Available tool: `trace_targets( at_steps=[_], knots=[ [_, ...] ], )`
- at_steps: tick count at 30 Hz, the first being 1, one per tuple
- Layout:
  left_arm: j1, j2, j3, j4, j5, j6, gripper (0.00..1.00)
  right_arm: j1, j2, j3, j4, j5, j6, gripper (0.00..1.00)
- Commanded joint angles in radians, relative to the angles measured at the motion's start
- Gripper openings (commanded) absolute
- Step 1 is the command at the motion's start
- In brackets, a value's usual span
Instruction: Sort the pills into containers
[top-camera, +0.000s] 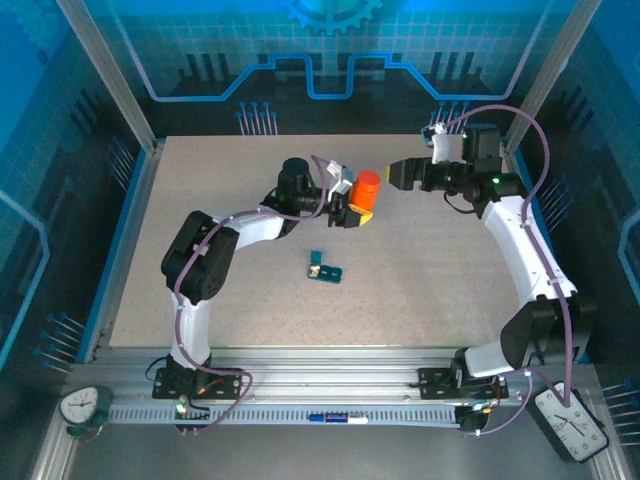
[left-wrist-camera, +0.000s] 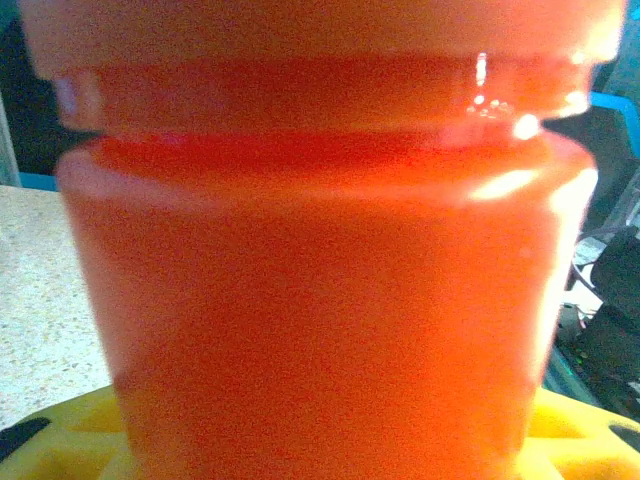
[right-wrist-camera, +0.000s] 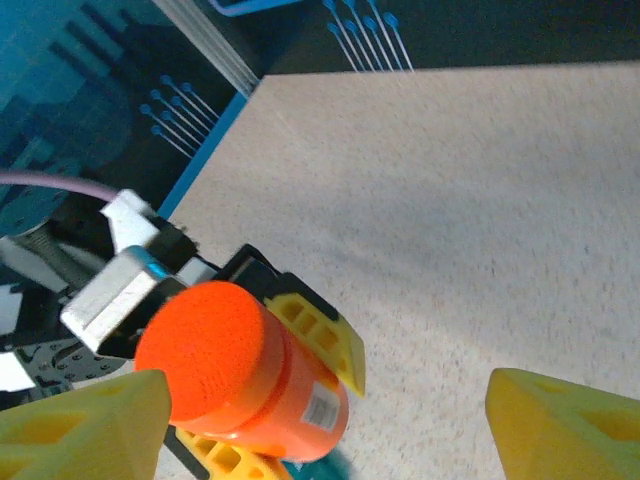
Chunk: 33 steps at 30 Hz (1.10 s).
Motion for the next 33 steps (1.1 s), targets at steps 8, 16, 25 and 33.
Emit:
trace_targets(
  at_steps=[8,16,25,33],
  knots=[
    [0.007,-0.006,0.067,-0.017,0.113,-0.06,0.0,0.08,0.073,0.134,-0.073,-0.042,-0.242,0.86],
    [0.006,-0.003,0.069,-0.014,0.123,-0.072,0.0,0.128,0.13,0.193,-0.13,-0.029,-0.274,0.86],
    [0.006,-0.006,0.065,-0.018,0.125,-0.071,0.0,0.152,0.146,0.201,-0.165,-0.028,-0.287,0.81],
    [0.006,-0.007,0.065,-0.017,0.122,-0.071,0.0,0.154,0.165,0.201,-0.191,-0.014,-0.287,0.56]
  ],
)
